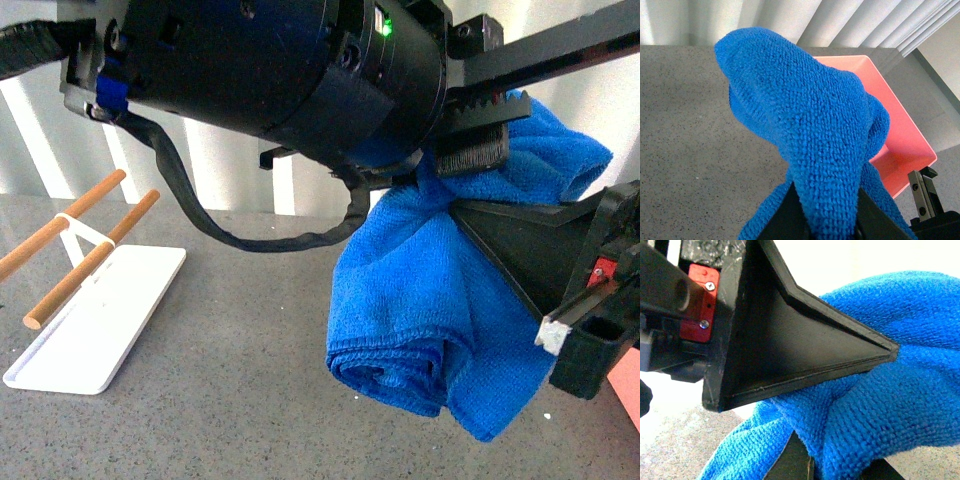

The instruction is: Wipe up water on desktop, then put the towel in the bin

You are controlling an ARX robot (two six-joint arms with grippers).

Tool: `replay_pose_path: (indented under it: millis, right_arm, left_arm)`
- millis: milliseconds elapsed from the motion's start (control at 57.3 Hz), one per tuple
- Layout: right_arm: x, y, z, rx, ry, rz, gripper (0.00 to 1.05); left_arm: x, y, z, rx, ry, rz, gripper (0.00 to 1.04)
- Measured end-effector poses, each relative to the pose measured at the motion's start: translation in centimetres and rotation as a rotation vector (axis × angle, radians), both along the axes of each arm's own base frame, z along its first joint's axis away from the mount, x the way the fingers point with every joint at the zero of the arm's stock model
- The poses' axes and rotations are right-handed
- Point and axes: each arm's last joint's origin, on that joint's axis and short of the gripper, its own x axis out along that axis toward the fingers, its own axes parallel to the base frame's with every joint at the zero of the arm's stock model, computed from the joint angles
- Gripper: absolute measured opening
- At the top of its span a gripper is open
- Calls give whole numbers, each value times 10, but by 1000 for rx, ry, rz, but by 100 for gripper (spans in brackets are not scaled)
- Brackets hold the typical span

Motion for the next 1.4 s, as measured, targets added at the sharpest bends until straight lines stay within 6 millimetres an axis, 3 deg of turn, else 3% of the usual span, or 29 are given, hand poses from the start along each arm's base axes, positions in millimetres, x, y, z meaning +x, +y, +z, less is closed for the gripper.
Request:
replay_pose_path:
  millis: [140, 314, 384, 489, 594, 768, 960, 1117, 1257, 1397]
  right_arm:
    - [0, -5, 4, 2, 0, 0, 5]
    - [2, -11, 7, -2, 11, -26, 5]
    - [3, -15, 7, -10, 25, -54, 5]
    - [6, -23, 4, -57, 74, -131, 5]
    - [8, -27, 0, -99, 104, -157, 5]
    - [9, -31, -1, -113, 97, -170, 5]
    - [11, -33, -8, -134, 122, -188, 5]
    - [11, -31, -9, -138, 123, -190, 5]
    - [10, -28, -10, -147, 128, -183, 5]
    - [9, -26, -10, -167, 120, -181, 5]
  left_arm:
    - [6, 11, 1, -3, 15, 23, 31]
    - [22, 39, 1, -24, 32, 78, 60]
    - [30, 63, -1, -26, 40, 141, 74]
    - [44, 126, -14, -11, 60, 308, 99]
    - [31, 178, -29, 12, 67, 382, 98]
    - [-14, 223, -37, 58, 10, 388, 98]
    - [-70, 253, -32, 64, -51, 406, 98]
    - [-91, 262, -29, 53, -75, 401, 98]
    - [-109, 262, -44, 237, -421, 694, 70]
    - [-128, 248, -51, 252, -482, 711, 37]
